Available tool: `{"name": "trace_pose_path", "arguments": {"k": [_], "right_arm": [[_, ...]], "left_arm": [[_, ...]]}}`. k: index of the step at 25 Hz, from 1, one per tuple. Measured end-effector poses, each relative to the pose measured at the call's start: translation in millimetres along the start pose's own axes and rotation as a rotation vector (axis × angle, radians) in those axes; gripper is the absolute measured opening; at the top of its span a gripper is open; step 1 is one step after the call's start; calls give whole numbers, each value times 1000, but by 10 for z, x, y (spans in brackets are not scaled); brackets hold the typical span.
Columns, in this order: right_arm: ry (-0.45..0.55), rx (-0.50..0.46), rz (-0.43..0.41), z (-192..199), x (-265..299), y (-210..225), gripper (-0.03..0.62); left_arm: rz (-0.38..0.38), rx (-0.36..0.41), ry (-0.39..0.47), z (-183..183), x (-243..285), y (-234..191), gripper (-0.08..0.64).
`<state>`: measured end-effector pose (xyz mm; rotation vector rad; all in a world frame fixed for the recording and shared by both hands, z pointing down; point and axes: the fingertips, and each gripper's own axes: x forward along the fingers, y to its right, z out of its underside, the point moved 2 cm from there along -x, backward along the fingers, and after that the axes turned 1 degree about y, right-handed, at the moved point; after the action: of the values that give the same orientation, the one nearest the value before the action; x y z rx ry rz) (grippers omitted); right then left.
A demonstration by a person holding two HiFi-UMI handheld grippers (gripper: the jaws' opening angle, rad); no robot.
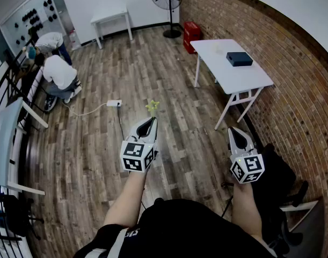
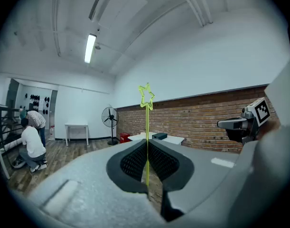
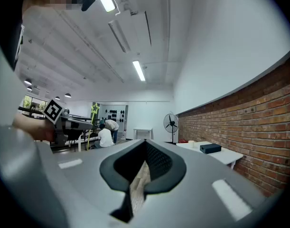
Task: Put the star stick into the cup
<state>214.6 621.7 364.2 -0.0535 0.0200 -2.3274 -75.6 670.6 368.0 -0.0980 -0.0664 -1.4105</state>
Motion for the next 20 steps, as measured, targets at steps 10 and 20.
{"name": "trace_pose_path", "arguments": {"k": [10, 20], "right_arm": [[1, -11, 4, 5, -139, 186, -2], [5, -55, -72, -14, -343, 546, 0]], "left_arm": [[40, -21, -21, 81, 241, 351, 8], [69, -14, 4, -86, 721, 776, 8]]}}
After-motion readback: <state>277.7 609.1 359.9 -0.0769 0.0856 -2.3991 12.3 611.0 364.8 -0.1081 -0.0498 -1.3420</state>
